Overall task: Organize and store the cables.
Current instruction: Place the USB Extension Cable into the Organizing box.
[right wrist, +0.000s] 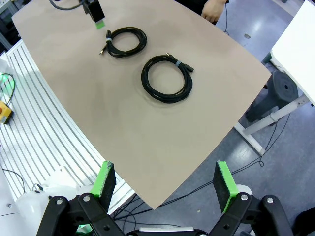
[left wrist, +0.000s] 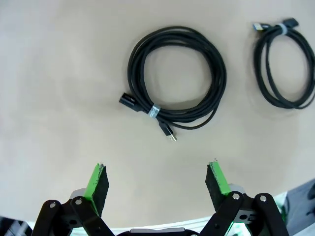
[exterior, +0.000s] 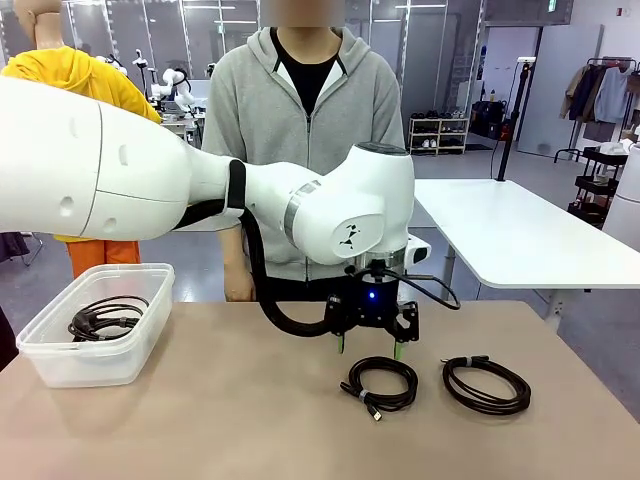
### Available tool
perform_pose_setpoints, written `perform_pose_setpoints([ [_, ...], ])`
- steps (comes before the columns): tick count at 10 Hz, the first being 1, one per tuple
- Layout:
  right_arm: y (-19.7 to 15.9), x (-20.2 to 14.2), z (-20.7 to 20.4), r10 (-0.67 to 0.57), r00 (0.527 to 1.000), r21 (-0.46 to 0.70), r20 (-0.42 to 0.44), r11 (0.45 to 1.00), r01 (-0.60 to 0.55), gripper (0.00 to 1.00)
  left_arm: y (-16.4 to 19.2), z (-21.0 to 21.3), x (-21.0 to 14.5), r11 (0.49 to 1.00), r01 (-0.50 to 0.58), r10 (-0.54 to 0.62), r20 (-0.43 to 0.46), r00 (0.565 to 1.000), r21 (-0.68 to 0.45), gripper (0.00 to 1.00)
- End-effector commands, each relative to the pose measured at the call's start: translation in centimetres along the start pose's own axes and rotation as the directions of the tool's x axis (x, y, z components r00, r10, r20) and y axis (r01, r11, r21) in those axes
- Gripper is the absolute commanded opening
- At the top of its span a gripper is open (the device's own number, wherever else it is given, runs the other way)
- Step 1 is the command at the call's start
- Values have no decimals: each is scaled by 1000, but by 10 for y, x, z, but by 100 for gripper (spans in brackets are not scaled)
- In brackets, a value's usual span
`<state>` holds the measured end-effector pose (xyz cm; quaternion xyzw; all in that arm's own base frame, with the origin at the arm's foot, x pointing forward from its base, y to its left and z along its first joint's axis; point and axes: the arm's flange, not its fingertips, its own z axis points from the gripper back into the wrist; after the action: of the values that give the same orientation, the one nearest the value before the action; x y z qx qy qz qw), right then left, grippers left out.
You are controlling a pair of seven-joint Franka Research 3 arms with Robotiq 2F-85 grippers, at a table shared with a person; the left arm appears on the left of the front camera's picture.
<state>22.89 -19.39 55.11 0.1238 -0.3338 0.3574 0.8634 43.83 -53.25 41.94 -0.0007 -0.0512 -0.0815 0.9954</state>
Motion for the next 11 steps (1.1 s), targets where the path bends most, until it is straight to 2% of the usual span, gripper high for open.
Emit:
perform_pose_setpoints([
  [1, 1, 2, 0, -21, 1000, -9, -13, 1000, 21, 100, -22, -19, -12, 987, -160, 159, -90, 983, -5, 100],
  [2, 1, 2, 0, -21, 1000, -9, -13, 1000, 21, 100, -24, -32, -8, 958, -286, 285, -98, 953, 9, 100],
  [3, 1, 2, 0, -21, 1000, -9, -13, 1000, 21, 100, -21, -42, -4, 918, -394, 395, -68, 916, 39, 100],
  [5, 1, 2, 0, -21, 1000, -9, -13, 1000, 21, 100, -16, -56, 2, 896, -442, 443, -21, 896, 41, 100],
  [11, 1, 2, 0, -21, 1000, -9, -13, 1000, 21, 100, 5, -90, 19, 868, -495, 496, -26, 868, 30, 100],
])
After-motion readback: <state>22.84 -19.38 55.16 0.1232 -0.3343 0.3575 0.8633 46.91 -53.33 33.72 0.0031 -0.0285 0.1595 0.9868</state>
